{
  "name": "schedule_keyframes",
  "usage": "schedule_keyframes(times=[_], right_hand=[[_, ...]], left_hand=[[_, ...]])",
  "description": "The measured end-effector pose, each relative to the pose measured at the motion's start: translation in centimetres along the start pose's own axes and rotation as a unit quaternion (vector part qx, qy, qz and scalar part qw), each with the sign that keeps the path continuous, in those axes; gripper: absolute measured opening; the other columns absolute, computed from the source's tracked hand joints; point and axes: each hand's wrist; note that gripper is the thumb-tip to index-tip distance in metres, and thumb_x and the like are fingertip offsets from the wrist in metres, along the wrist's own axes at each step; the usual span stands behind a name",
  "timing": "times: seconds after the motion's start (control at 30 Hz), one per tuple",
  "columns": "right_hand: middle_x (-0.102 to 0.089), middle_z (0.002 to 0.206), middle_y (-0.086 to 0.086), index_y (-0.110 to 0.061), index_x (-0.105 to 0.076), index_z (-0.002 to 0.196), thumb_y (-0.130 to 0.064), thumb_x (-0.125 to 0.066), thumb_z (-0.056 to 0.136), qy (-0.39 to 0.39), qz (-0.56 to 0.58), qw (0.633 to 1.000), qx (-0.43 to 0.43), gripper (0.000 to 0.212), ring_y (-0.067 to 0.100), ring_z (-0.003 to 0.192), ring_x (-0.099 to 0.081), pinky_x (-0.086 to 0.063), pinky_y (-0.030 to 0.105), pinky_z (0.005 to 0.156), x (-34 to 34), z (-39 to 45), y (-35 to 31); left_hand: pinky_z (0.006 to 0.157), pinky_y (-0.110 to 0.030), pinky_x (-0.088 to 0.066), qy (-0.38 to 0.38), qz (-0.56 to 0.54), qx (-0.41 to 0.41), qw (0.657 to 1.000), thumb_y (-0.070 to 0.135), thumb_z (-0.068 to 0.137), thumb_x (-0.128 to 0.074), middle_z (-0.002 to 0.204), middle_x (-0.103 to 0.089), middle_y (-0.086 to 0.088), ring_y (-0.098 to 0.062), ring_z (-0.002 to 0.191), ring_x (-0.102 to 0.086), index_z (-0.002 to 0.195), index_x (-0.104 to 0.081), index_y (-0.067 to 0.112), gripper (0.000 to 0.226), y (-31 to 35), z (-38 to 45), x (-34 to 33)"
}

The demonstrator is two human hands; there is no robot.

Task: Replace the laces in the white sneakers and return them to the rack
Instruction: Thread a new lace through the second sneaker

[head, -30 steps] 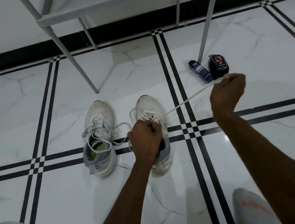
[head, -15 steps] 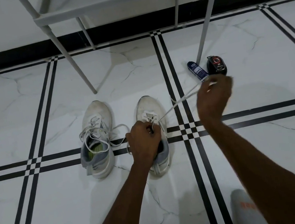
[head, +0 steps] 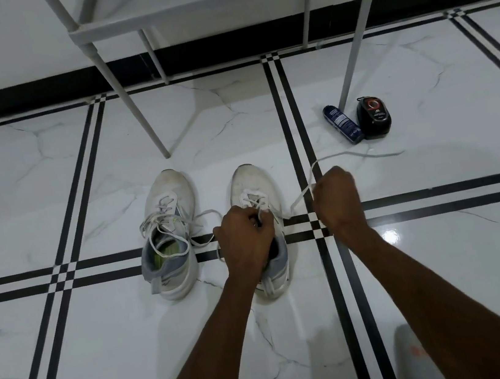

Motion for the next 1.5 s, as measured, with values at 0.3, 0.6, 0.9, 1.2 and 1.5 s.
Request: schedule_keyframes(times=[0.3, 0.6, 0.9, 1.2, 1.5], right_hand=[[-0.068, 0.091, 0.009, -0.006, -0.072, 0.088, -0.022, -0.063, 0.093, -0.142, 0.040, 0.981, 0.128, 0.019, 0.022, 0.083, -0.062, -0.050, 0.036, 0.078, -1.8, -1.5, -3.3], [-0.056, 0.127, 0.011, -0.014, -0.062, 0.123, -0.014, -0.065, 0.088, -0.118, -0.122, 0.985, 0.038, 0.035, 0.030, 0.118, -0.051, -0.046, 0.041, 0.095, -1.0, -1.5, -1.4], [-0.063, 0.092, 0.001, -0.007, -0.073, 0.095, -0.018, -0.068, 0.092, -0.167, 0.082, 0.982, 0.047, 0.014, 0.008, 0.071, -0.060, -0.044, 0.005, 0.065, -1.3, -1.2, -2.7], [-0.067, 0.091, 0.015, -0.006, -0.072, 0.081, -0.017, -0.063, 0.090, -0.136, 0.053, 0.989, 0.028, 0.017, 0.019, 0.073, -0.065, -0.058, 0.035, 0.071, -3.3, -0.7, -2.6], [-0.069, 0.099, 0.006, -0.003, -0.067, 0.094, -0.017, -0.057, 0.098, -0.156, 0.101, 0.982, -0.022, 0.018, 0.017, 0.089, -0.062, -0.042, 0.017, 0.067, -2.4, -0.6, -3.2]], left_hand=[[0.078, -0.047, -0.050, 0.003, -0.011, -0.012, 1.000, 0.042, 0.084, -0.053, 0.073, -0.065, 0.004, -0.020, 0.073, -0.062, 0.072, -0.071, 0.017, 0.033, 0.0, 0.1, -0.3], [0.077, -0.040, -0.045, -0.012, 0.041, -0.048, 0.998, 0.041, 0.088, -0.057, 0.070, -0.061, 0.007, -0.014, 0.074, -0.059, 0.065, -0.066, 0.022, 0.031, 0.7, -0.4, -0.5], [0.086, -0.041, -0.053, -0.043, -0.129, 0.018, 0.991, 0.044, 0.067, -0.058, 0.098, -0.059, 0.004, -0.017, 0.097, -0.057, 0.105, -0.056, 0.024, 0.043, -0.4, 0.0, 0.3], [0.092, -0.035, -0.043, -0.079, -0.055, 0.001, 0.995, 0.032, 0.072, -0.070, 0.118, -0.057, -0.009, -0.027, 0.109, -0.053, 0.126, -0.053, 0.011, 0.061, -1.7, 0.0, 0.7], [0.091, -0.039, -0.046, -0.036, -0.045, -0.012, 0.998, 0.014, 0.091, -0.062, 0.119, -0.061, -0.012, -0.029, 0.112, -0.057, 0.133, -0.050, 0.009, 0.043, -2.1, -0.3, -0.2]])
Point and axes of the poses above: each hand's wrist, its own z-axis towards the middle knuckle, its own x-axis out of the back of the hand, y = z × x
